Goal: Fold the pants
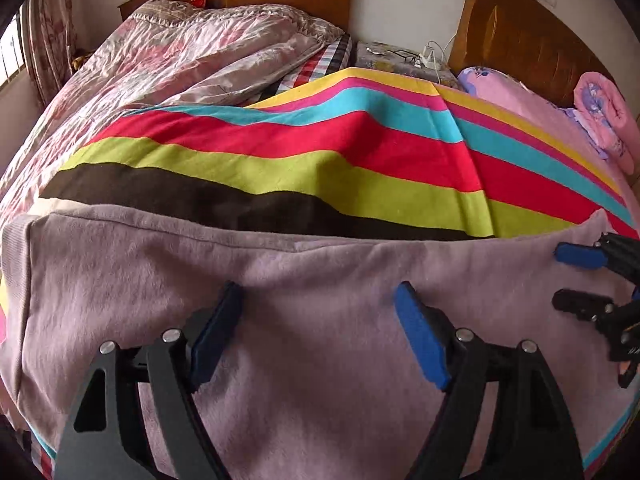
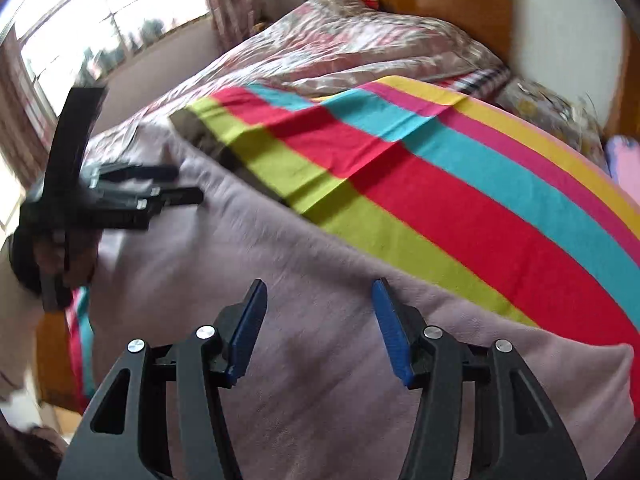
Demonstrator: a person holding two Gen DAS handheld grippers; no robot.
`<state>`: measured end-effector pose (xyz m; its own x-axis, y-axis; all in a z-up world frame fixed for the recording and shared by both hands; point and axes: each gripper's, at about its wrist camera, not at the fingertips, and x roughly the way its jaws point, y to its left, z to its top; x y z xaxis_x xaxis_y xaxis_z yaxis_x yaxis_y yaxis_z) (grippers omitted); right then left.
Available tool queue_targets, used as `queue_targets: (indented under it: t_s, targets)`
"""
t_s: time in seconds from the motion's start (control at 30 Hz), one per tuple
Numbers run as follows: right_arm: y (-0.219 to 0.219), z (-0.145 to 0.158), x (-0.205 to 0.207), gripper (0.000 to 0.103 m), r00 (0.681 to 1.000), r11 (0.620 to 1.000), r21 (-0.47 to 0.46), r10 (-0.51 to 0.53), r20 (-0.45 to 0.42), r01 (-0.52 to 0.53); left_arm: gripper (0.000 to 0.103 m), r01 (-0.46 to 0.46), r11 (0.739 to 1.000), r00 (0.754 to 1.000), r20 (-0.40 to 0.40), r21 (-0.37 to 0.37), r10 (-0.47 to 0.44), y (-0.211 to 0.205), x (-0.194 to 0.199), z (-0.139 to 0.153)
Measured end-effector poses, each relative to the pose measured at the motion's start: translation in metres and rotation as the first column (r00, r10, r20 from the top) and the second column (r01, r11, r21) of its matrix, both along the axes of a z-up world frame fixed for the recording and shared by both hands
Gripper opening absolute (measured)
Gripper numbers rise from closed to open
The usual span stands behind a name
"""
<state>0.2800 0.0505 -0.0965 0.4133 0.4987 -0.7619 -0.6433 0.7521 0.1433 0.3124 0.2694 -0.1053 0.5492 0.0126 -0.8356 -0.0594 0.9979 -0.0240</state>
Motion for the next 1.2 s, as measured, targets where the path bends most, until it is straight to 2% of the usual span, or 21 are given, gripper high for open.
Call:
queue_targets:
  t_s: [0.03, 0.13, 0.2, 0.27, 0.3, 0.33, 0.4, 0.47, 0.57, 0.67, 0.77, 0.83, 0.87, 0.97, 1.0, 1.07, 1.1, 1.2]
  targets:
    - [0.000, 0.003, -0.003, 0.059, 1.000, 1.000, -0.002, 0.011, 0.016, -0.011, 0.079, -0.007, 1.000, 1.000, 0.019, 0.005, 0.007, -0.005, -0.003, 0.007]
    - [0.010, -0.009, 0.001, 0.067, 0.996, 0.996, 0.001, 0.086, -0.019, -0.086, 0.081, 0.040, 0.999, 0.996, 0.078, -0.028, -0.038, -0.023, -0.011, 0.025]
    - [0.011, -0.015, 0.006, 0.069, 0.995, 0.995, -0.011, 0.104, -0.001, -0.104, 0.084, 0.072, 0.997, 0.995, 0.062, 0.025, -0.074, -0.040, -0.005, 0.019]
    - [0.004, -0.010, 0.015, 0.067, 0.999, 0.999, -0.017, 0.038, -0.004, -0.038, 0.085, 0.071, 0.995, 0.997, -0.013, 0.066, -0.070, -0.048, 0.010, -0.003]
    - [-0.008, 0.000, 0.014, 0.068, 0.999, 0.999, -0.020, -0.030, 0.021, 0.031, 0.089, 0.054, 0.996, 0.999, -0.006, 0.066, -0.054, -0.048, 0.012, -0.006]
    - [-0.020, 0.009, 0.010, 0.069, 0.997, 0.998, 0.006, -0.060, 0.044, 0.060, 0.087, 0.033, 0.997, 0.999, -0.003, 0.065, -0.033, -0.049, 0.012, -0.003]
    - [-0.050, 0.022, 0.003, 0.072, 0.991, 0.993, 0.051, -0.112, 0.072, 0.109, 0.086, 0.022, 0.998, 0.999, 0.044, 0.055, -0.024, -0.060, 0.005, 0.015]
    - [-0.086, 0.026, -0.006, 0.079, 0.977, 0.981, 0.026, -0.194, 0.085, 0.193, 0.088, 0.048, 0.999, 0.993, 0.109, 0.020, -0.050, -0.077, -0.004, 0.031]
    - [-0.130, 0.022, -0.019, 0.079, 0.952, 0.956, -0.018, -0.291, 0.097, 0.294, 0.093, 0.187, 0.981, 0.972, 0.151, -0.048, -0.178, -0.130, -0.015, 0.042]
    - [-0.181, 0.014, -0.035, 0.079, 0.910, 0.911, -0.073, -0.398, 0.114, 0.407, 0.095, 0.340, 0.939, 0.932, 0.150, -0.038, -0.332, -0.197, -0.016, 0.034]
    - [-0.231, 0.000, -0.052, 0.081, 0.868, 0.862, -0.099, -0.491, 0.076, 0.496, 0.095, 0.421, 0.907, 0.903, 0.100, -0.026, -0.417, -0.246, -0.004, 0.009]
    - [-0.258, -0.008, -0.071, 0.081, 0.850, 0.841, -0.123, -0.523, 0.064, 0.526, 0.098, 0.407, 0.913, 0.913, 0.030, 0.018, -0.407, -0.264, 0.007, -0.014]
    - [-0.269, -0.010, -0.080, 0.081, 0.849, 0.842, -0.111, -0.526, 0.056, 0.529, 0.098, 0.406, 0.913, 0.912, 0.037, 0.035, -0.408, -0.267, 0.008, -0.011]
    - [-0.294, -0.009, -0.107, 0.081, 0.838, 0.838, -0.023, -0.544, 0.043, 0.545, 0.096, 0.339, 0.940, 0.941, 0.003, 0.048, -0.339, -0.272, 0.013, -0.002]
    - [-0.294, -0.008, -0.111, 0.081, 0.841, 0.842, -0.009, -0.539, 0.044, 0.540, 0.096, 0.345, 0.938, 0.938, 0.016, 0.033, -0.345, -0.280, 0.012, 0.007]
    - [-0.289, -0.007, -0.114, 0.081, 0.847, 0.849, -0.008, -0.527, 0.069, 0.529, 0.096, 0.410, 0.912, 0.910, 0.056, 0.023, -0.410, -0.309, 0.009, 0.026]
    - [-0.292, -0.006, -0.116, 0.081, 0.852, 0.854, -0.009, -0.518, 0.074, 0.520, 0.098, 0.457, 0.889, 0.886, 0.076, 0.031, -0.458, -0.330, 0.008, 0.034]
    - [-0.295, -0.018, -0.113, 0.082, 0.856, 0.854, -0.062, -0.515, 0.043, 0.517, 0.098, 0.555, 0.831, 0.826, 0.087, 0.039, -0.557, -0.388, 0.008, 0.036]
